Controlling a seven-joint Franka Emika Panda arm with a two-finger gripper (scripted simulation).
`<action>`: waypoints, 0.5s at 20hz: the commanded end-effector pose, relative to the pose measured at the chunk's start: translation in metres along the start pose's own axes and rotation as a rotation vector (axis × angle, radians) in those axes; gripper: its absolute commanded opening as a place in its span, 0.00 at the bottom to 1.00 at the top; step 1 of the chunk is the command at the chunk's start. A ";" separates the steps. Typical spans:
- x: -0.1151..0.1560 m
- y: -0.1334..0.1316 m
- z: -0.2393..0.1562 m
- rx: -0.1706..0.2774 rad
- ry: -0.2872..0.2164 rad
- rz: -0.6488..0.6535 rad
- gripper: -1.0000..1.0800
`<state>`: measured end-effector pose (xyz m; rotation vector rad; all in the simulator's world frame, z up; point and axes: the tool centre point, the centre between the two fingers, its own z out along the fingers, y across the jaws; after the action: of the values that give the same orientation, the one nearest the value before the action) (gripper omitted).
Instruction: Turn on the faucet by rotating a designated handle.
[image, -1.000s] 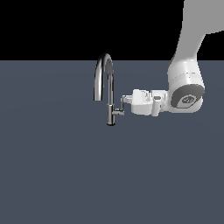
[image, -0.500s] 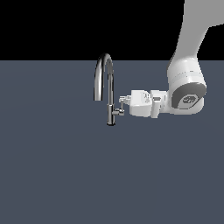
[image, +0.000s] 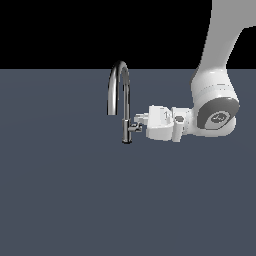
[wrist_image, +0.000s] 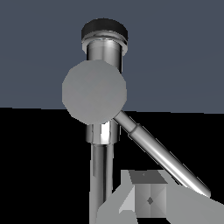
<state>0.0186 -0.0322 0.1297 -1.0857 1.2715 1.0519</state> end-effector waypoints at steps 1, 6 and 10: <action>0.013 0.018 -0.008 0.004 0.002 0.023 0.00; 0.015 0.016 -0.001 -0.003 -0.003 0.004 0.00; 0.042 0.027 -0.005 0.000 -0.001 0.014 0.00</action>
<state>0.0032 -0.0288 0.1116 -1.0947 1.2501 1.0505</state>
